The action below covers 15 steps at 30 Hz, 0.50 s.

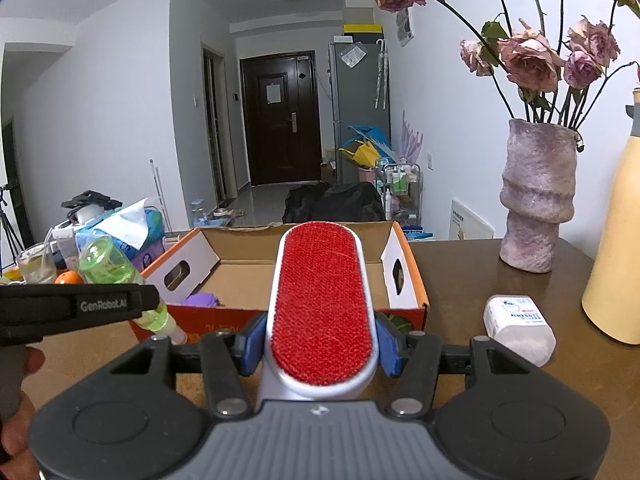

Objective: Organize rigid objects
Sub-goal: 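Lift the green bottle and lint brush and carry both toward the box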

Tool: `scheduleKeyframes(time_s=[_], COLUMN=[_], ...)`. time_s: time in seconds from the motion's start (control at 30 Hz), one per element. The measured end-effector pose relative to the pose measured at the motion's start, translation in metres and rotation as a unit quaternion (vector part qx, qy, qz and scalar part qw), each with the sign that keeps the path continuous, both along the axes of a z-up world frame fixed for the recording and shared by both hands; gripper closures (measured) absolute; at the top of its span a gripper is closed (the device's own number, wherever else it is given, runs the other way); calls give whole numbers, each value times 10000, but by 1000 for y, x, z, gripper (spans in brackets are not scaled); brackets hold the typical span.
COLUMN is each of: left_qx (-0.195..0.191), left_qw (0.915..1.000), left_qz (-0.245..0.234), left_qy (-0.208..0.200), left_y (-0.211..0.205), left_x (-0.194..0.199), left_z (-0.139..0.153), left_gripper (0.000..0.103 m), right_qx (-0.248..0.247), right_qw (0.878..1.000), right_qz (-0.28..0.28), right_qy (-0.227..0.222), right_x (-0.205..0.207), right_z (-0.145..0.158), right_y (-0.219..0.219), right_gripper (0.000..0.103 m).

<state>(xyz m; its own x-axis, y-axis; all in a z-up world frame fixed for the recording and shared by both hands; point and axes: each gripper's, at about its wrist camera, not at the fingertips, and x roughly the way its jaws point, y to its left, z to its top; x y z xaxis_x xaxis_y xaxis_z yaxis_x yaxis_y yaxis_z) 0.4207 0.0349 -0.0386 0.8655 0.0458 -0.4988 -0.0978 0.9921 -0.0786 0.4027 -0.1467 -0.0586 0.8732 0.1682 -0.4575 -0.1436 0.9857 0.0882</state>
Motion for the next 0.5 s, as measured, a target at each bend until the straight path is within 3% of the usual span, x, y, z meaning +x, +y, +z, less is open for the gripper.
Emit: scheduleKeyframes(time_s=[0.5], left_qx=[-120], left_qw=[9996], left_qz=[-28], left_qy=[-239], left_y=[-4], left_x=[23], left_z=[15], left_gripper=[71], right_qx=[139], right_qw=[9999], right_qz=[-49], right_qy=[28], right_x=[37], right_z=[8], right_y=[6], right_gripper=[48])
